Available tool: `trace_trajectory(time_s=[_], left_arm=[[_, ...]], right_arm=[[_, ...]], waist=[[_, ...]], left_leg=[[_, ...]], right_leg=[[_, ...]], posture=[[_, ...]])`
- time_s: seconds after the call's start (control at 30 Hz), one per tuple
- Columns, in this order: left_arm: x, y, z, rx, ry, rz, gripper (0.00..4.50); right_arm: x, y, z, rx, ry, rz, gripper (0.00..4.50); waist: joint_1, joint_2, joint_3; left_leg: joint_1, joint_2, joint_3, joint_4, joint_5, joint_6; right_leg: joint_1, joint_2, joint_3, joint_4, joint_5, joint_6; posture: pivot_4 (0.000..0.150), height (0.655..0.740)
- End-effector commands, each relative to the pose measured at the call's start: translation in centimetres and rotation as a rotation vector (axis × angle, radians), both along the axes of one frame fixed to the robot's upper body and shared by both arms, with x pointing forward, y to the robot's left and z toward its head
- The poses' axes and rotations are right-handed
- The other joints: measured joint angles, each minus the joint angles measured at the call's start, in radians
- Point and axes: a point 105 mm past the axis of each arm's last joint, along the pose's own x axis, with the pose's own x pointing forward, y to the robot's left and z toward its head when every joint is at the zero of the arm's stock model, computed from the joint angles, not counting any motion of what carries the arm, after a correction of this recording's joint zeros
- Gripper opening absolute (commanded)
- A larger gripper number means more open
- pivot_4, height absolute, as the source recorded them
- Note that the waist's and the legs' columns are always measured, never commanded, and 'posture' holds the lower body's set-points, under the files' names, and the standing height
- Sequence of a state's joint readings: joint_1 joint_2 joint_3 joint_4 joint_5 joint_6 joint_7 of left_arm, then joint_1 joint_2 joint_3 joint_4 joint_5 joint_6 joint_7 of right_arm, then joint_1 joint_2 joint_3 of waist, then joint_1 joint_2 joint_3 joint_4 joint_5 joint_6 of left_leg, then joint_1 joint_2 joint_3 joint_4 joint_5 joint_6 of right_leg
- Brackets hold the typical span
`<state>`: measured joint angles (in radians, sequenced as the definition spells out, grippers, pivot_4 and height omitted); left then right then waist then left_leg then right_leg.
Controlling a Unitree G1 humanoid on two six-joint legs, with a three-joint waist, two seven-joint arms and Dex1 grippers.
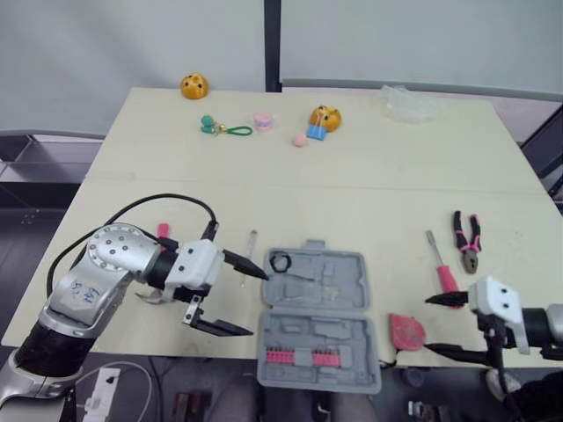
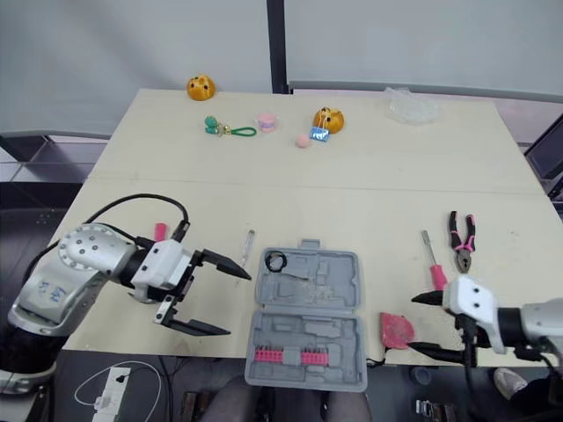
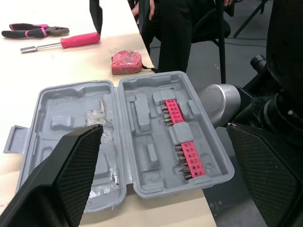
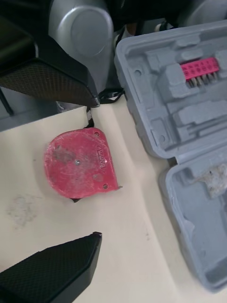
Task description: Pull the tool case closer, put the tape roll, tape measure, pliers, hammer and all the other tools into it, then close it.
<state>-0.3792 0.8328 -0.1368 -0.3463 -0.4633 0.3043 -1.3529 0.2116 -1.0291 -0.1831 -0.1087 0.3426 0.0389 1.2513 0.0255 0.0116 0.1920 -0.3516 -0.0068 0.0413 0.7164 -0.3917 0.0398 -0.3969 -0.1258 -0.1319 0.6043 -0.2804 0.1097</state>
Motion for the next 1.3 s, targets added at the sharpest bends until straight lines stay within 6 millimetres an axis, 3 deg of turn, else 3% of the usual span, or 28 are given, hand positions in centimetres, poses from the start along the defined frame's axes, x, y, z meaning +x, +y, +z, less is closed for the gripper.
trace_trajectory(time_s=[0.03,0.3,0.63,0.67,0.8,0.97,1.1,1.2,1.3], left_arm=[[-0.3,-0.6,0.3,-0.005,-0.048,-0.032,4.50],[-0.3,-0.4,0.0,0.001,-0.060,-0.023,4.50],[-0.1,-0.2,-0.4,0.013,-0.072,-0.022,4.50],[-0.1,-0.2,-0.4,0.013,-0.074,-0.021,4.50],[0.2,-0.1,-0.5,0.011,-0.079,-0.013,4.50],[1.5,1.1,-1.2,0.030,-0.097,0.061,4.50],[2.8,1.8,-1.2,0.019,-0.105,0.117,4.50],[3.4,1.7,-1.1,0.007,-0.110,0.126,4.50],[3.8,1.3,-1.1,-0.005,-0.115,0.122,4.50]], right_arm=[[0.1,-0.1,-1.3,-0.053,-0.025,0.052,4.46],[0.9,-1.2,-3.8,-0.131,-0.052,0.055,4.46],[0.9,-0.5,-5.4,-0.121,-0.026,0.010,4.46],[0.9,-0.4,-5.4,-0.122,-0.031,0.013,4.22],[1.2,0.3,-4.2,-0.101,-0.053,0.025,2.93],[3.3,1.9,0.4,-0.146,-0.090,0.007,2.94],[4.9,4.1,4.6,-0.133,0.007,-0.040,2.94],[5.6,5.7,5.9,-0.182,0.033,0.015,2.94],[6.5,7.2,6.0,-0.244,0.043,0.083,2.94]], waist=[[0.000,0.000,0.000],[-0.001,0.000,0.000],[-0.001,0.000,0.000],[-0.001,0.000,0.000],[-0.001,0.001,0.000],[-0.004,0.003,0.000],[-0.005,0.004,0.001],[0.001,0.004,0.001],[0.002,0.004,0.001]], left_leg=[[0.000,0.000,0.000,0.000,0.000,0.000],[0.000,0.000,-0.001,0.000,0.000,0.000],[0.000,0.000,-0.001,0.001,0.000,0.000],[0.000,0.000,-0.001,0.001,0.000,0.000],[0.000,0.000,-0.002,0.001,0.000,0.000],[0.000,0.000,-0.001,0.001,0.000,0.000],[0.000,0.001,-0.001,0.001,0.000,0.000],[-0.001,0.001,-0.004,0.001,0.000,-0.001],[-0.003,0.000,-0.005,0.001,0.000,-0.001]], right_leg=[[0.000,0.000,0.000,0.000,0.000,0.000],[0.000,0.000,0.000,0.000,0.000,0.000],[0.001,0.000,0.000,0.000,0.000,0.000],[0.001,0.000,0.000,0.000,0.000,0.000],[0.001,0.000,0.000,0.000,0.000,0.000],[0.001,0.000,0.000,0.001,0.000,0.000],[0.000,0.000,0.000,0.002,0.000,-0.001],[-0.001,0.000,-0.001,0.001,-0.001,-0.002],[-0.001,-0.001,-0.002,-0.001,-0.001,-0.002]], posture=[[0.150,0.7400],[0.150,0.7400],[0.150,0.7400],[0.150,0.7400],[0.150,0.7400],[0.150,0.7400],[0.150,0.7400],[0.150,0.7400],[0.150,0.7400]])
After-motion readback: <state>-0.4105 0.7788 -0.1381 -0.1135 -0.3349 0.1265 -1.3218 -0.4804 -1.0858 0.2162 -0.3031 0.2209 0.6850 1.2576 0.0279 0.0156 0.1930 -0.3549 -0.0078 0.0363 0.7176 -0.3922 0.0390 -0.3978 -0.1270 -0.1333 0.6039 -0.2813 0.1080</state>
